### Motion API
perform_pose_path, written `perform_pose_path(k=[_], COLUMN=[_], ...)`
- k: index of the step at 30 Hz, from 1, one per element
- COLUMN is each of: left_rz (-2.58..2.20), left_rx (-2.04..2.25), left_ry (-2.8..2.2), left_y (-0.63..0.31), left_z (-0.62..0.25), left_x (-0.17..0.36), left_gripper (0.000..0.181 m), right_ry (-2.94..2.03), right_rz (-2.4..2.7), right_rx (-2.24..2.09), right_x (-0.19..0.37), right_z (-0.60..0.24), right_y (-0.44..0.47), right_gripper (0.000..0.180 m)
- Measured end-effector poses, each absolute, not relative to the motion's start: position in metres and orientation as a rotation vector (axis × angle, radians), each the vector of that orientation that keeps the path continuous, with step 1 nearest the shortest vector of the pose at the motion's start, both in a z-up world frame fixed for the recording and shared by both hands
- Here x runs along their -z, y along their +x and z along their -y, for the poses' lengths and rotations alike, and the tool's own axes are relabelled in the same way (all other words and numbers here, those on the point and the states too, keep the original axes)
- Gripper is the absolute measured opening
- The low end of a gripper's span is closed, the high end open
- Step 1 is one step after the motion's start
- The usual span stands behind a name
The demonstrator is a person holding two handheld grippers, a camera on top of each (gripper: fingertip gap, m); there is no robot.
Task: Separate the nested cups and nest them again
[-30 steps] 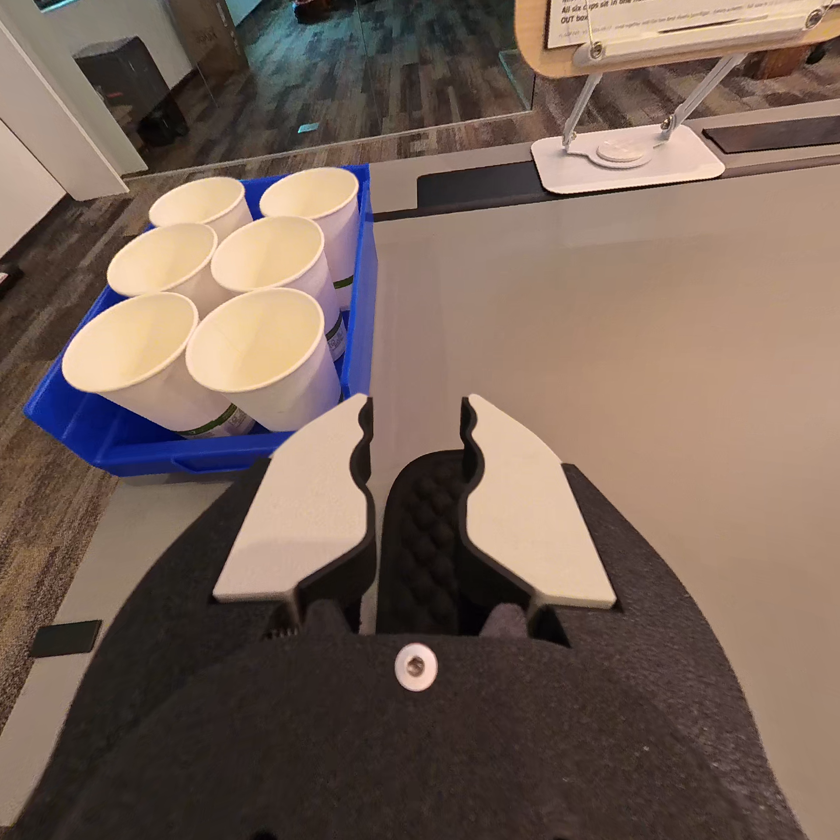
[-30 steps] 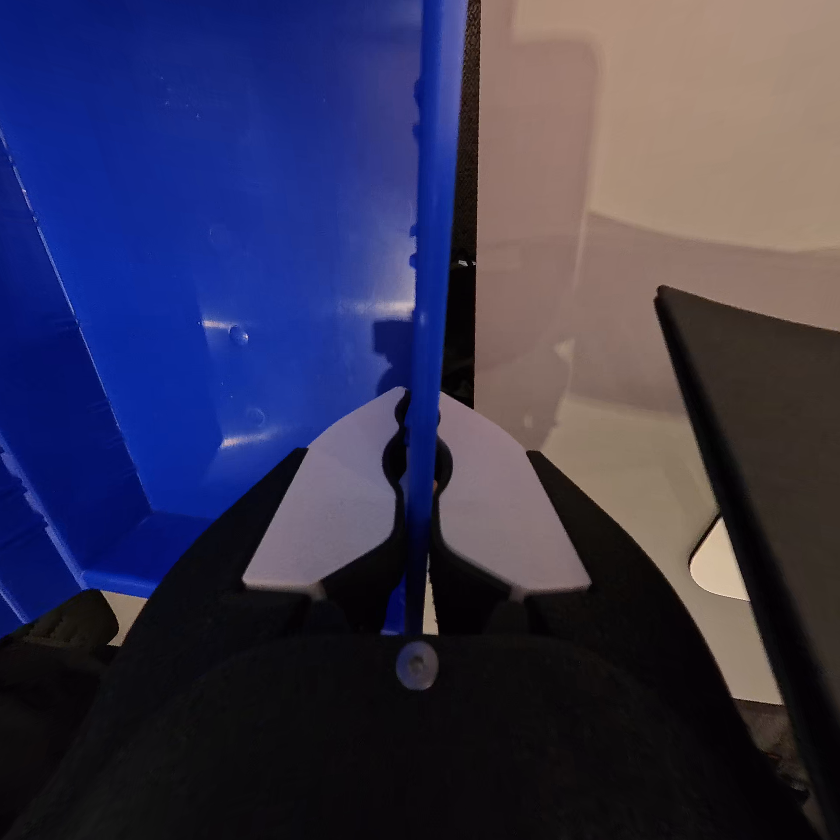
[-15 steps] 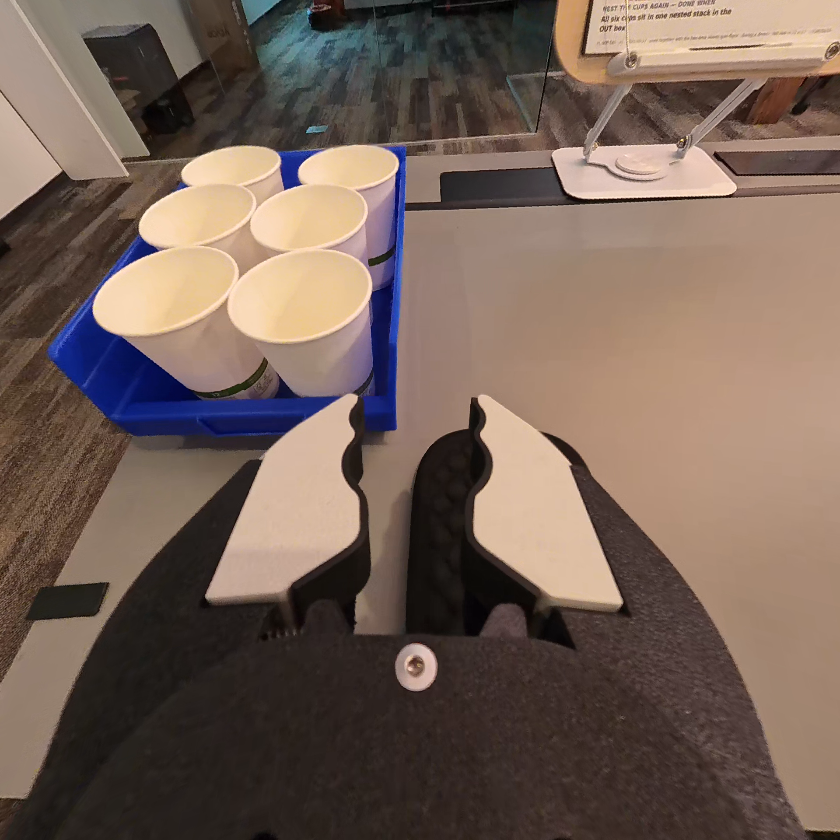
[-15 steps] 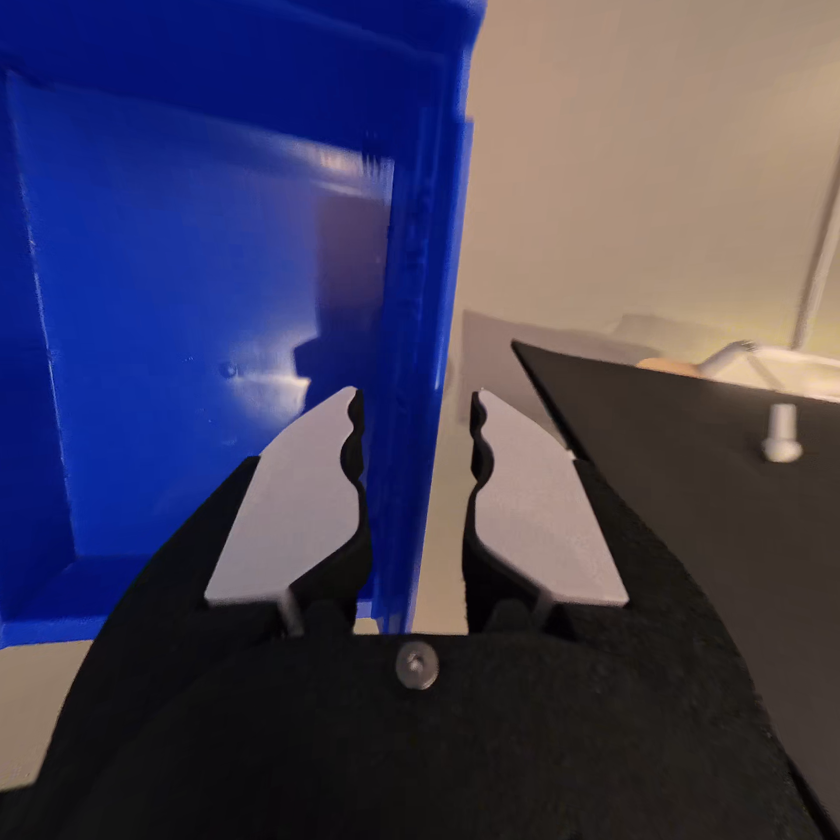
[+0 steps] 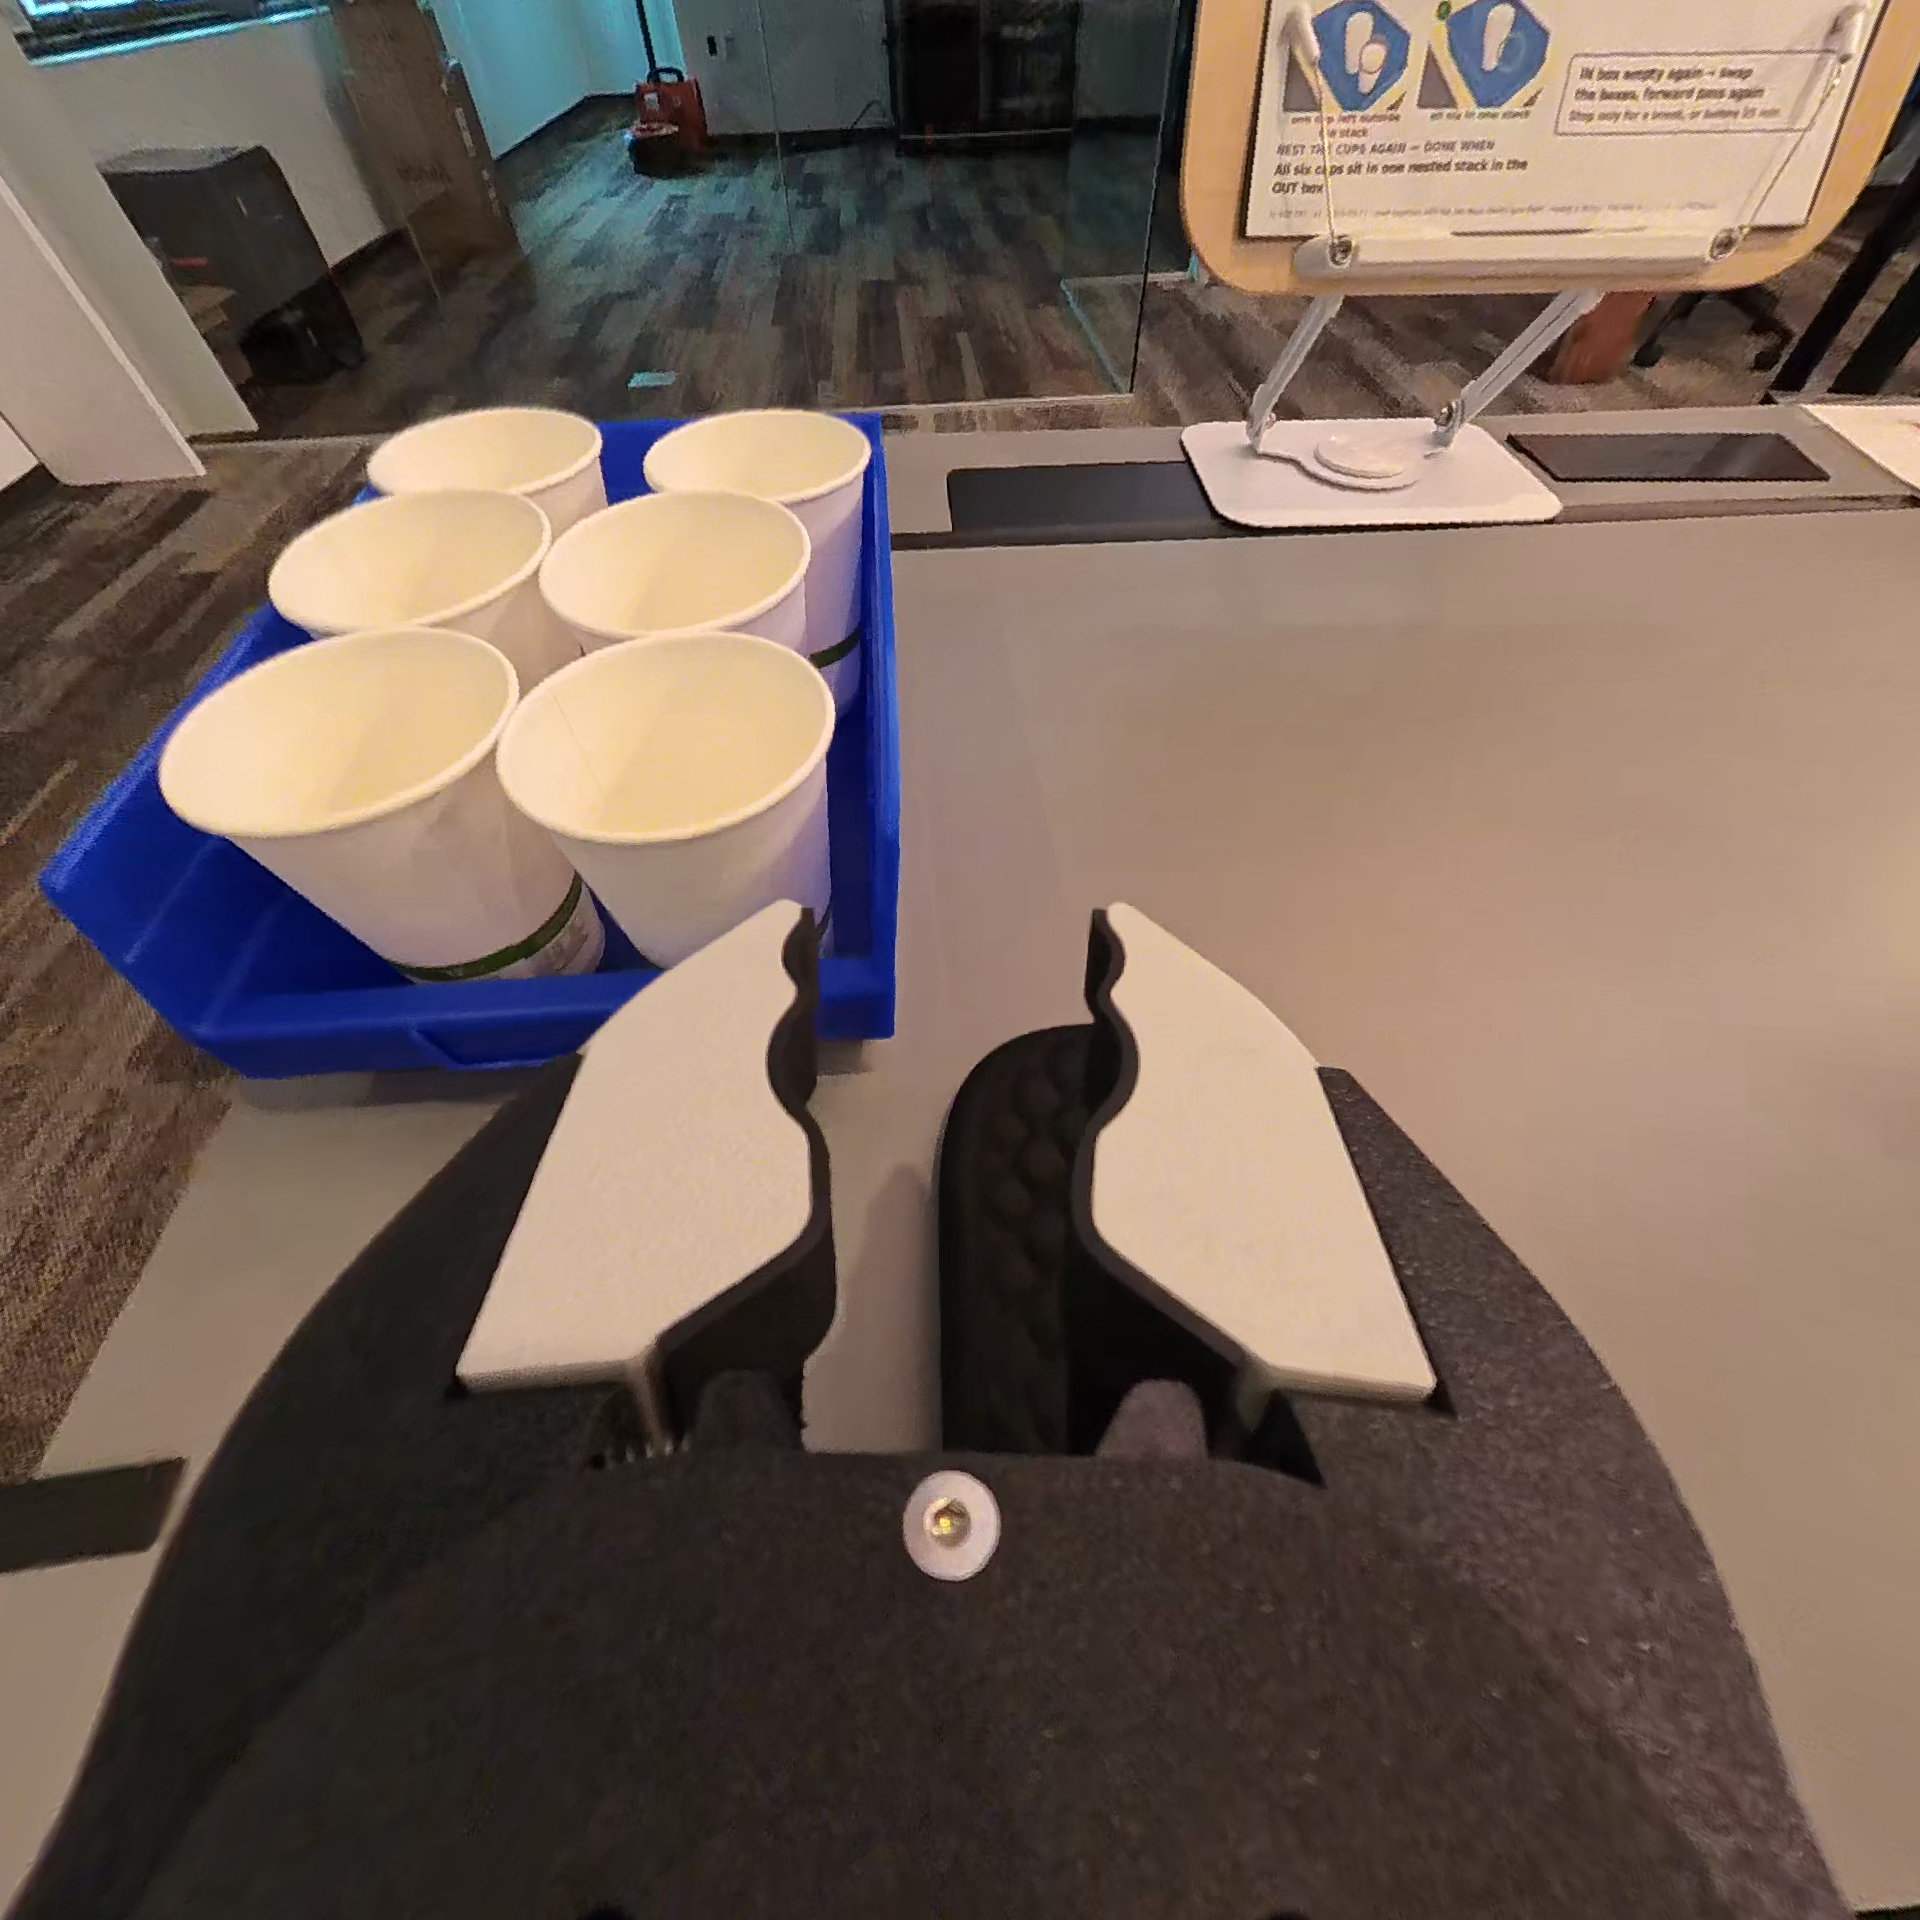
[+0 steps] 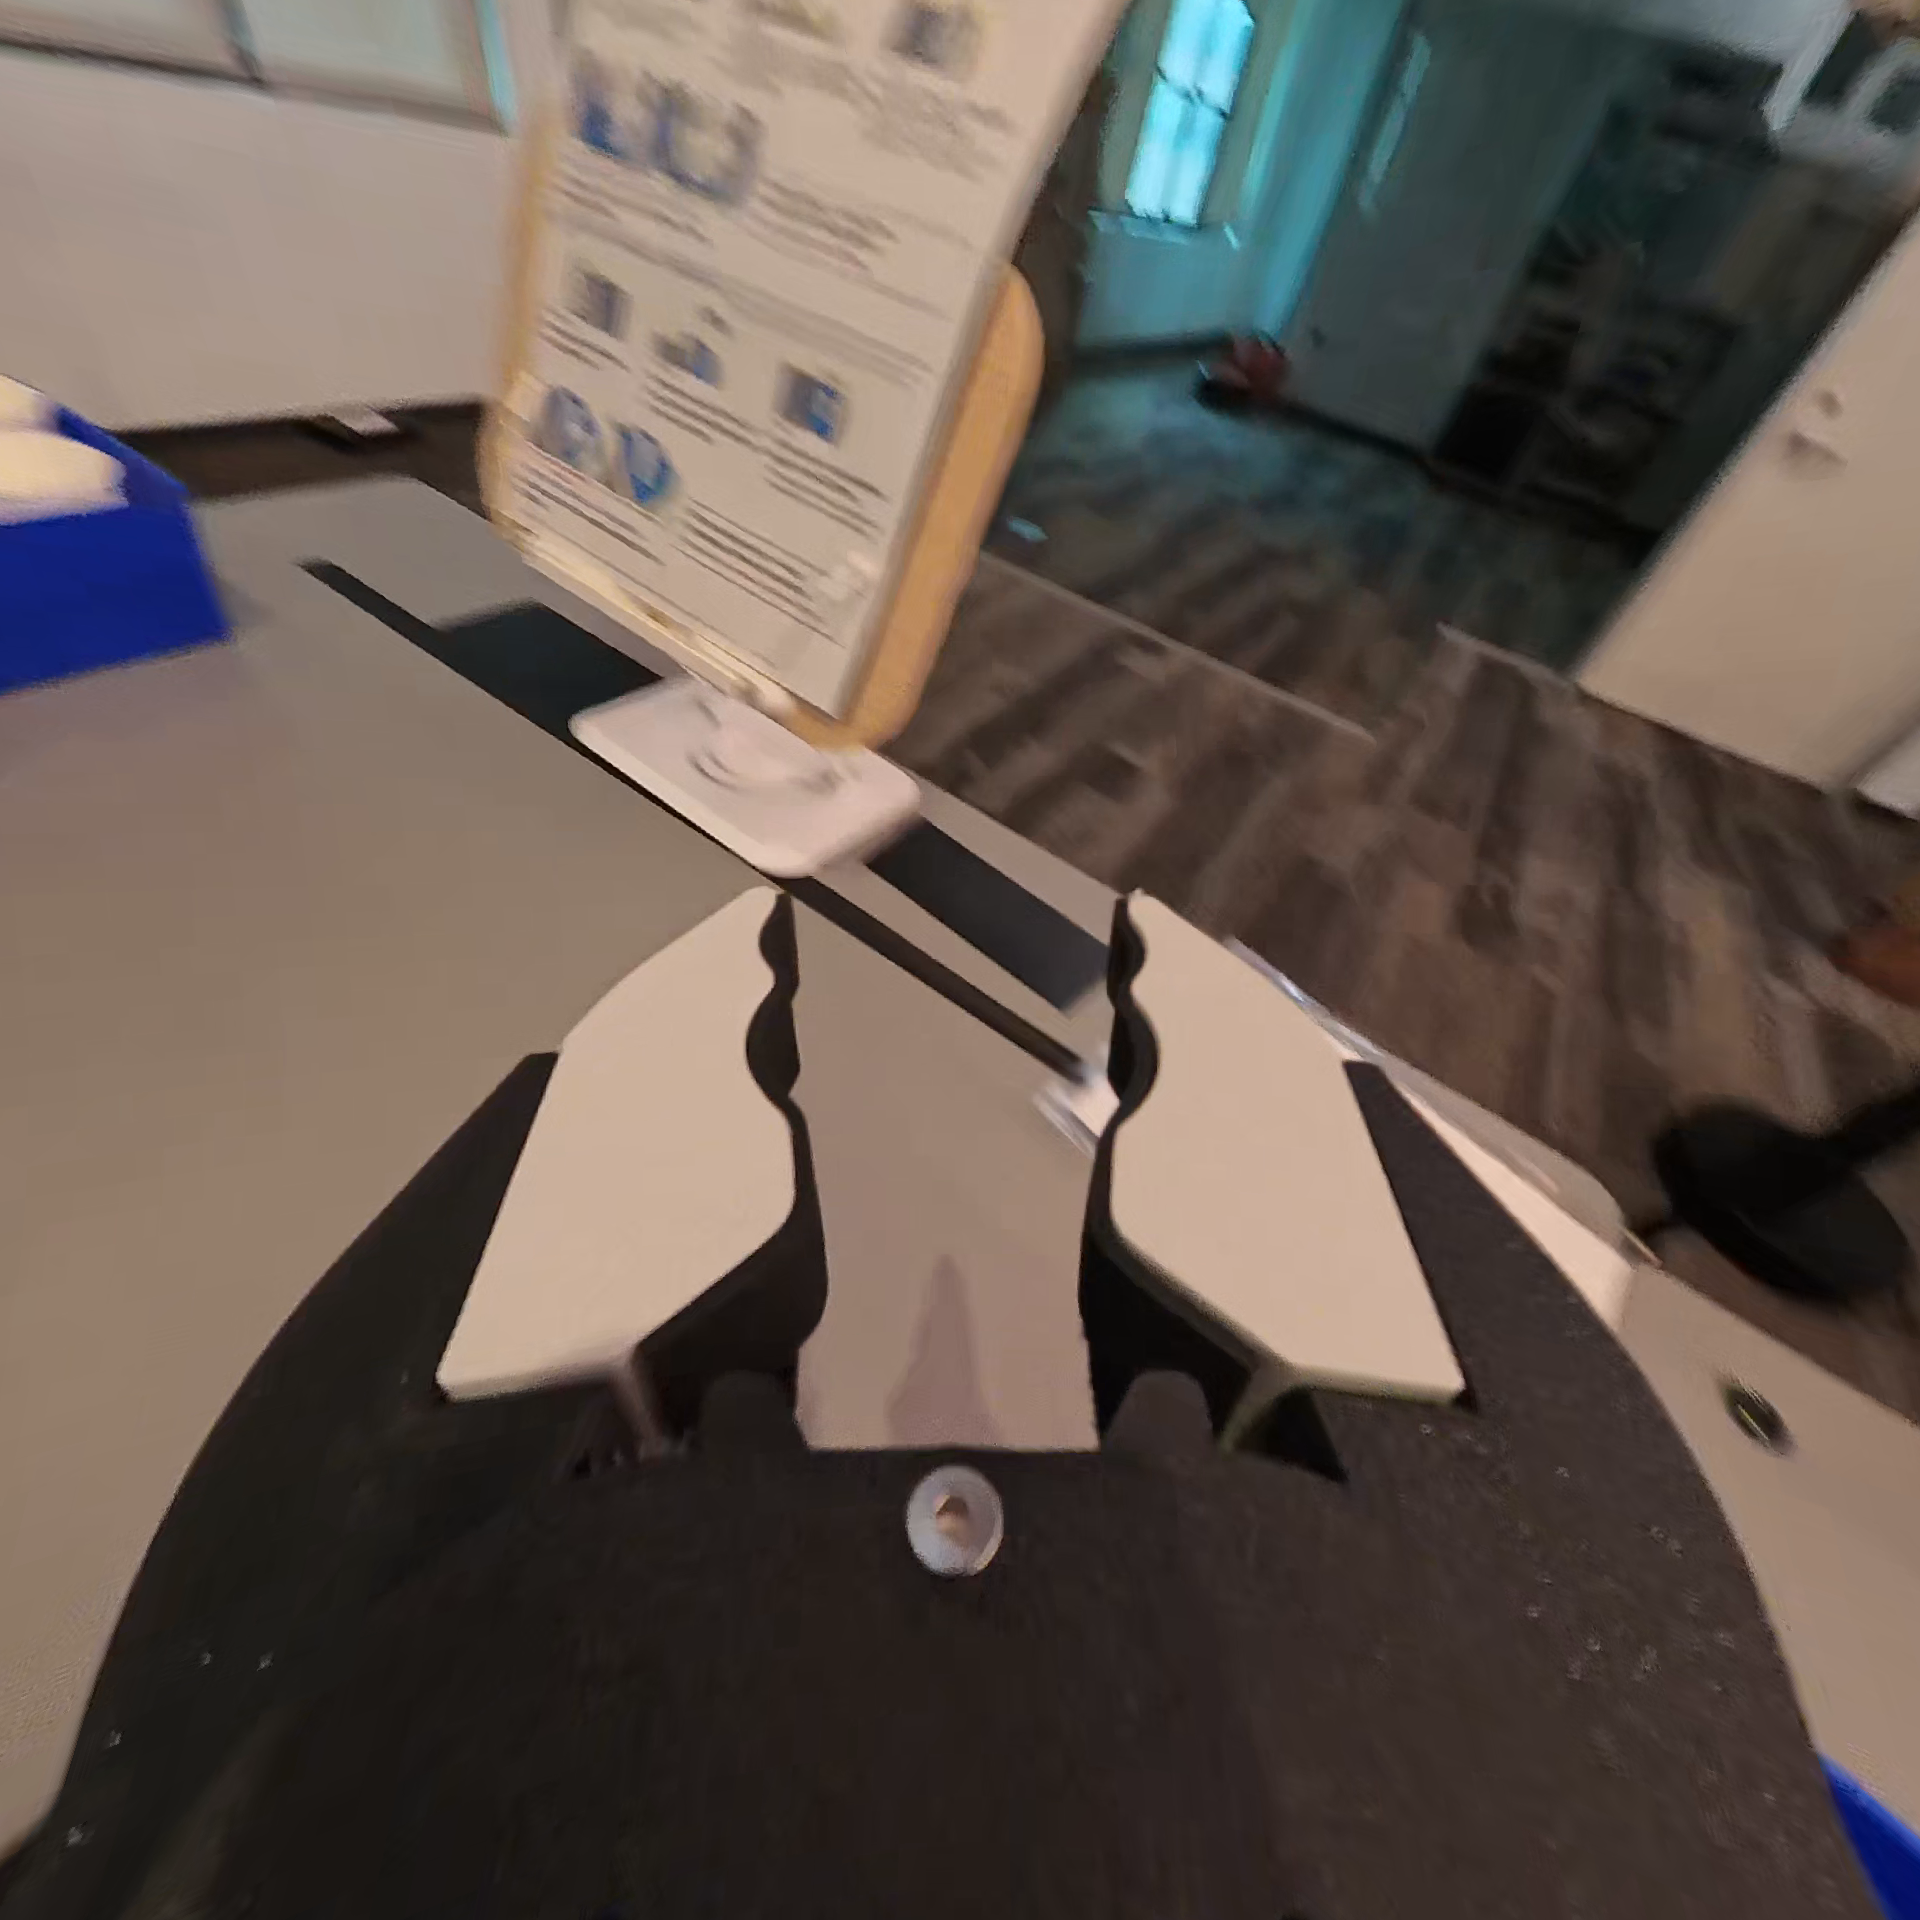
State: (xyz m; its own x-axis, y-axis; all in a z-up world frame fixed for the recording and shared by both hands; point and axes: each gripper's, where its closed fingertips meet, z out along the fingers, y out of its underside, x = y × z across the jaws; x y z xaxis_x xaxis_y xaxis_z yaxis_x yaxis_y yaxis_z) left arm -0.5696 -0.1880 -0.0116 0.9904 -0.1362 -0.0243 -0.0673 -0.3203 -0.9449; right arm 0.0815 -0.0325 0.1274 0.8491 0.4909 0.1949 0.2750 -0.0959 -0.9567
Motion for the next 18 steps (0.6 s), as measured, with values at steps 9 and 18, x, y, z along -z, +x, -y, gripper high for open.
perform_pose_path(k=[9,18], left_rz=[-0.713,-1.141], left_rx=[-0.251,-0.290], left_ry=[-2.010,-2.075], left_y=[-0.581,-0.586], left_z=[0.162,0.137], left_x=[0.014,0.016], left_gripper=[0.046,0.039], right_ry=[-1.351,-1.341], right_rz=[0.932,1.110], right_rx=[-0.820,-0.862], right_x=[-0.169,-0.136], right_z=[0.079,0.090], right_y=[-0.106,-0.142], right_gripper=[0.035,0.038])
